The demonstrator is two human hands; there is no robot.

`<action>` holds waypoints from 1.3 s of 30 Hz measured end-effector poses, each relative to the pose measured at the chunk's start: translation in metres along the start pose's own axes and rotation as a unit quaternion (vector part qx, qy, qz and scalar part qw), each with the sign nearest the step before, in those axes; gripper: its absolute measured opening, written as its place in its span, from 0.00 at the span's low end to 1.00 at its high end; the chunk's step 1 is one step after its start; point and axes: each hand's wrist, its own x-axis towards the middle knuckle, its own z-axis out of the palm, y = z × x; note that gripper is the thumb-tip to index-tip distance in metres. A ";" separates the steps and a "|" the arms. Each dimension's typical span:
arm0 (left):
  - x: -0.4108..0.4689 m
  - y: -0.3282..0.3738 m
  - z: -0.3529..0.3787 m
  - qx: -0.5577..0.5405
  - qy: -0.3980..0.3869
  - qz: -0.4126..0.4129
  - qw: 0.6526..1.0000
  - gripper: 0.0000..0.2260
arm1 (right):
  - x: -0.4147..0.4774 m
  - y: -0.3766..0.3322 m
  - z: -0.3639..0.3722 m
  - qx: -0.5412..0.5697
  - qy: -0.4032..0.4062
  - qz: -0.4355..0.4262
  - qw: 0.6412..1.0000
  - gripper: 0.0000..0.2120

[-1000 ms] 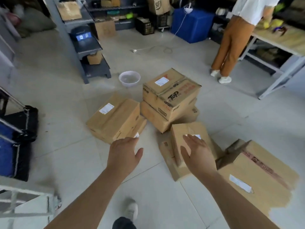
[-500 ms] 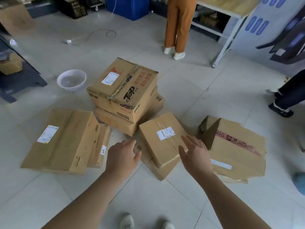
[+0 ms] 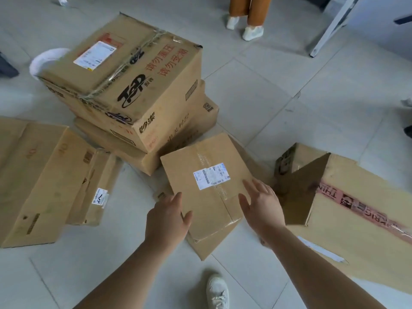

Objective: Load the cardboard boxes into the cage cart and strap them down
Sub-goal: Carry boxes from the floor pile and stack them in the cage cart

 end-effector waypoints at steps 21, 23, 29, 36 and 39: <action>0.089 -0.041 0.198 -0.166 -0.073 -0.164 0.970 0.43 | 0.108 0.101 0.161 -0.109 -0.174 0.109 0.973 0.33; 0.085 -0.043 0.199 -0.150 -0.067 -0.156 0.974 0.43 | 0.102 0.098 0.161 -0.115 -0.175 0.108 0.972 0.33; 0.050 -0.078 0.192 -0.110 -0.093 -0.156 0.977 0.46 | 0.052 0.068 0.176 -0.113 -0.178 0.114 0.971 0.33; -0.018 -0.148 0.176 -0.089 -0.106 -0.162 0.977 0.47 | -0.020 0.005 0.209 -0.084 -0.160 0.113 0.977 0.34; -0.047 -0.188 0.164 -0.081 -0.109 -0.180 0.974 0.49 | -0.048 -0.030 0.228 -0.063 -0.149 0.105 0.981 0.35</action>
